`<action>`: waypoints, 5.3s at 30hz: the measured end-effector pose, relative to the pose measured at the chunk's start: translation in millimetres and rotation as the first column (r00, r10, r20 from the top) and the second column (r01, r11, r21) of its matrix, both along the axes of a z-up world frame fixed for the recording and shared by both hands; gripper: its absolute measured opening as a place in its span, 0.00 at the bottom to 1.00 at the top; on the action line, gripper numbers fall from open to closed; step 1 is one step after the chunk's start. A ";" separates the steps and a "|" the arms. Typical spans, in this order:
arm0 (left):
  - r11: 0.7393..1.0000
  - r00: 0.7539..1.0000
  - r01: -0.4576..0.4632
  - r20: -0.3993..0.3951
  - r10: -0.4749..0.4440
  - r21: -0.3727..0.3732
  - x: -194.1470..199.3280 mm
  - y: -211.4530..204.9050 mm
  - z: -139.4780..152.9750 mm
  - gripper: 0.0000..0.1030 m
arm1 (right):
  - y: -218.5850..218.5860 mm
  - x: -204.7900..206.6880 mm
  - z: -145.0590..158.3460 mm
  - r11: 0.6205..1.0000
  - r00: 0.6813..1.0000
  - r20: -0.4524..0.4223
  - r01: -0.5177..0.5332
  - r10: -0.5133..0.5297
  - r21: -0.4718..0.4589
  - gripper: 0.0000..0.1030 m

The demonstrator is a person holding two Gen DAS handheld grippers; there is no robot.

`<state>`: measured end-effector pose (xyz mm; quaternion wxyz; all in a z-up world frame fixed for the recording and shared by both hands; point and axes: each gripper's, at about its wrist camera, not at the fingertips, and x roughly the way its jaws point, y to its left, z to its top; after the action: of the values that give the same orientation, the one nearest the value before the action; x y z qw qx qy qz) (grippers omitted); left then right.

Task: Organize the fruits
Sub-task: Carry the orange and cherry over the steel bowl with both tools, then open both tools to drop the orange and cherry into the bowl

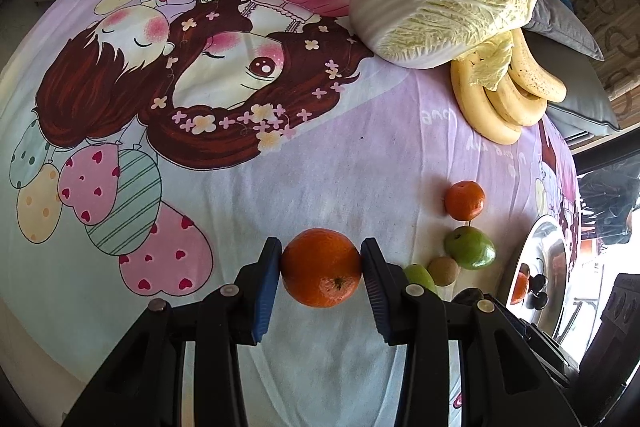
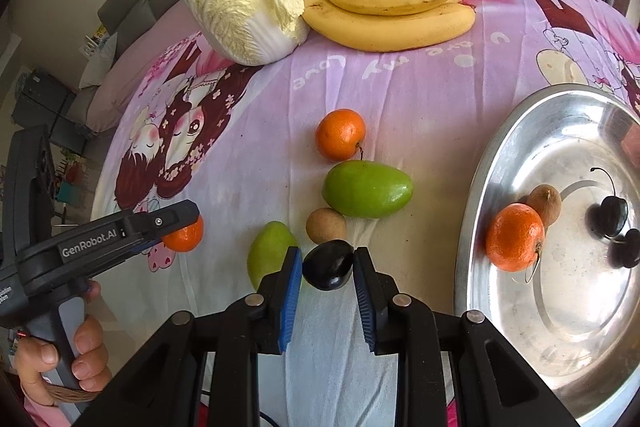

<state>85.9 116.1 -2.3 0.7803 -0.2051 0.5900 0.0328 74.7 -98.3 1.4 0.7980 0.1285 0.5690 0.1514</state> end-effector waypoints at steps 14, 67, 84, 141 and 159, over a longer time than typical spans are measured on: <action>0.999 0.998 0.041 0.035 -0.042 0.030 4.4 -32.5 15.0 0.41 | -18.5 -1.2 11.0 1.000 0.999 0.040 0.015 -0.016 0.019 0.27; 0.928 0.929 0.362 0.052 -0.367 0.086 4.9 -193.3 29.8 0.41 | -170.4 -18.5 21.3 0.920 0.918 0.060 0.392 -0.393 0.031 0.28; 0.847 0.850 0.518 0.040 -0.525 0.115 -14.8 -256.6 24.7 0.41 | -215.0 -29.1 18.2 0.839 0.840 0.073 0.541 -0.537 -0.052 0.28; 0.830 0.837 0.536 0.029 -0.546 0.156 -15.6 -274.9 8.6 0.59 | -236.0 -34.0 1.8 0.769 0.777 0.017 0.625 -0.629 -0.139 0.36; 0.970 0.982 0.161 0.066 -0.175 0.181 5.7 -167.7 27.4 0.73 | -195.6 -26.4 14.8 0.843 0.857 0.092 0.515 -0.507 -0.157 0.38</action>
<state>91.5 -51.6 25.1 0.8185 -0.0862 0.5680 0.0099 48.3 -293.9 16.1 0.8307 0.2008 0.5065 -0.1144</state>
